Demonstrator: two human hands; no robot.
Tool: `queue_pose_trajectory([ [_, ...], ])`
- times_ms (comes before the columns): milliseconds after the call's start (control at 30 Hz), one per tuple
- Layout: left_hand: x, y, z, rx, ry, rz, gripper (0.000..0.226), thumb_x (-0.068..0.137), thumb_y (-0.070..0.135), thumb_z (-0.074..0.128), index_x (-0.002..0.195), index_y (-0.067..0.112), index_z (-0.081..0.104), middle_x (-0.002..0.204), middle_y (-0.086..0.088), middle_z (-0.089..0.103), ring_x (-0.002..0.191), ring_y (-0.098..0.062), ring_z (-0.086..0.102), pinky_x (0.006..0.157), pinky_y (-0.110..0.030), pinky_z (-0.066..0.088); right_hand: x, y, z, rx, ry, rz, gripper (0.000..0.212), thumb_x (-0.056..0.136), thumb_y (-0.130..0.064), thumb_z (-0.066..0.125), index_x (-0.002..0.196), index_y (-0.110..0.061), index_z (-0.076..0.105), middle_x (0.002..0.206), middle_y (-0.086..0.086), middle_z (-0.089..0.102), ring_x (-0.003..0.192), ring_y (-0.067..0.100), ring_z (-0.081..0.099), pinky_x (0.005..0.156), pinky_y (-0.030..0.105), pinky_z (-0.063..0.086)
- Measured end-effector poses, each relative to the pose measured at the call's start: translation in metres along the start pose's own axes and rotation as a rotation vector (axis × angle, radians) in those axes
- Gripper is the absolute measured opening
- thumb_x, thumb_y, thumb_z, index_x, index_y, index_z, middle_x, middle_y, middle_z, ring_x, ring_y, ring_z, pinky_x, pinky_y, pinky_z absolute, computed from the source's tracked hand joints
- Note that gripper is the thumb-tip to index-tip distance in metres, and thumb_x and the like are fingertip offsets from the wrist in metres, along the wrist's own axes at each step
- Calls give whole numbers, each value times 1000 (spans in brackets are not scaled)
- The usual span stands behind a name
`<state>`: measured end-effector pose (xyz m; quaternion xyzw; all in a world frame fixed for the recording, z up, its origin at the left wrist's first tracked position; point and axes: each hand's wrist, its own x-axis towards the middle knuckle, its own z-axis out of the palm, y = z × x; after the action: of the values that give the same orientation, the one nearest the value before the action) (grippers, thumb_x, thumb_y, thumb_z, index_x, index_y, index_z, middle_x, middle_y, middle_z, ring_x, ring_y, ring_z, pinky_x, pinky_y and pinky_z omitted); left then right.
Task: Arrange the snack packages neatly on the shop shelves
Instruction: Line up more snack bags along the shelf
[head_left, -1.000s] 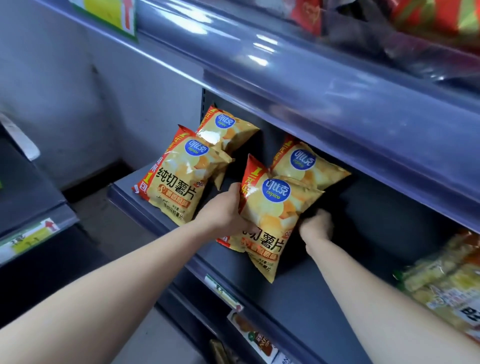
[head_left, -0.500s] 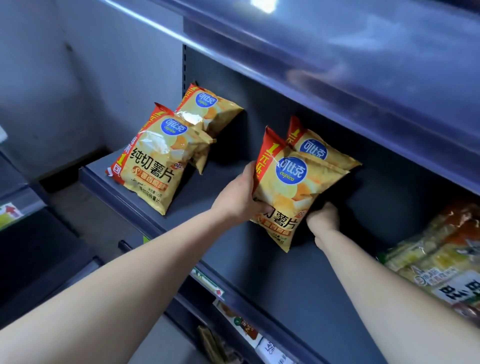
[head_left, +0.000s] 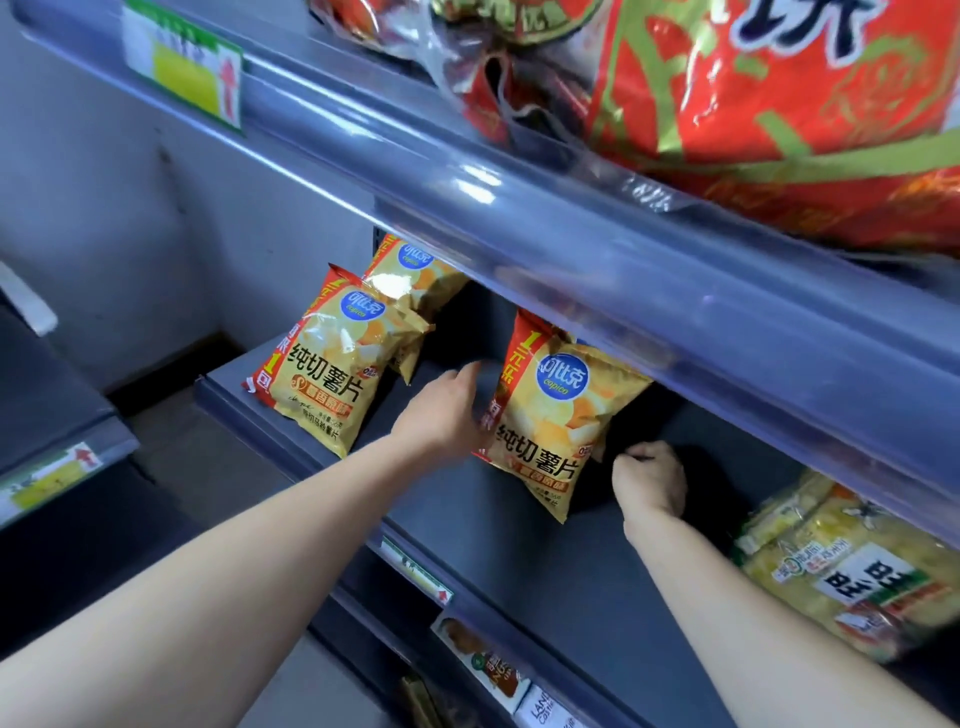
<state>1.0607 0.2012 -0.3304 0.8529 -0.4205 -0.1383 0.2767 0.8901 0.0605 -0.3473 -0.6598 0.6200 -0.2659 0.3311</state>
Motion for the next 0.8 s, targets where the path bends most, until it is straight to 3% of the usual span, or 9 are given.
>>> queue_pose_trajectory([
  [100, -4, -11, -19, 155, 10, 1, 59, 77, 29, 71, 130, 16, 47, 120, -9, 57, 110, -31, 56, 83, -39, 50, -8, 6, 3, -90, -116, 78, 12, 78, -5, 51, 75, -14, 58, 88, 13, 68, 80, 34, 66, 68, 35, 52],
  [200, -9, -26, -45, 242, 77, 49, 56, 77, 26, 71, 129, 16, 53, 120, -8, 59, 111, -31, 55, 86, -40, 50, -26, 5, 5, -165, -412, 264, 7, 80, -4, 50, 83, -6, 57, 67, 11, 60, 50, 22, 53, 48, 22, 40],
  [267, -10, -39, -64, 261, 140, 79, 54, 78, 24, 70, 130, 16, 55, 120, -8, 58, 113, -30, 51, 88, -41, 49, -42, -3, 4, -266, -601, 312, 6, 86, -7, 52, 85, -7, 58, 66, 8, 60, 48, 16, 51, 46, 19, 38],
  [367, -8, -62, -89, 312, 251, 89, 44, 82, 27, 66, 125, 16, 58, 117, -8, 57, 112, -30, 48, 85, -42, 49, -66, -20, 13, -311, -786, 231, 9, 91, -14, 55, 84, -13, 60, 70, 3, 64, 54, 13, 56, 46, 18, 42],
  [433, -6, -79, -101, 316, 257, 49, 55, 81, 35, 69, 131, 19, 53, 126, -8, 51, 118, -30, 44, 90, -42, 46, -80, -35, 26, -246, -856, 172, 8, 92, -16, 56, 87, -16, 62, 75, 2, 66, 61, 11, 58, 50, 19, 47],
  [567, -3, -108, -116, 387, 160, -58, 81, 77, 49, 72, 143, 22, 34, 137, -9, 40, 126, -30, 37, 96, -43, 40, -99, -69, 61, -133, -898, 43, 7, 95, -15, 55, 92, -16, 61, 86, 4, 65, 68, 10, 59, 56, 19, 49],
  [800, 13, -155, -131, 196, -110, -271, 99, 68, 54, 79, 142, 14, 27, 135, -10, 45, 121, -28, 48, 96, -42, 47, -83, -110, 135, 41, -694, -4, 4, 94, -18, 56, 96, -18, 60, 86, 2, 60, 74, 12, 56, 58, 24, 48],
])
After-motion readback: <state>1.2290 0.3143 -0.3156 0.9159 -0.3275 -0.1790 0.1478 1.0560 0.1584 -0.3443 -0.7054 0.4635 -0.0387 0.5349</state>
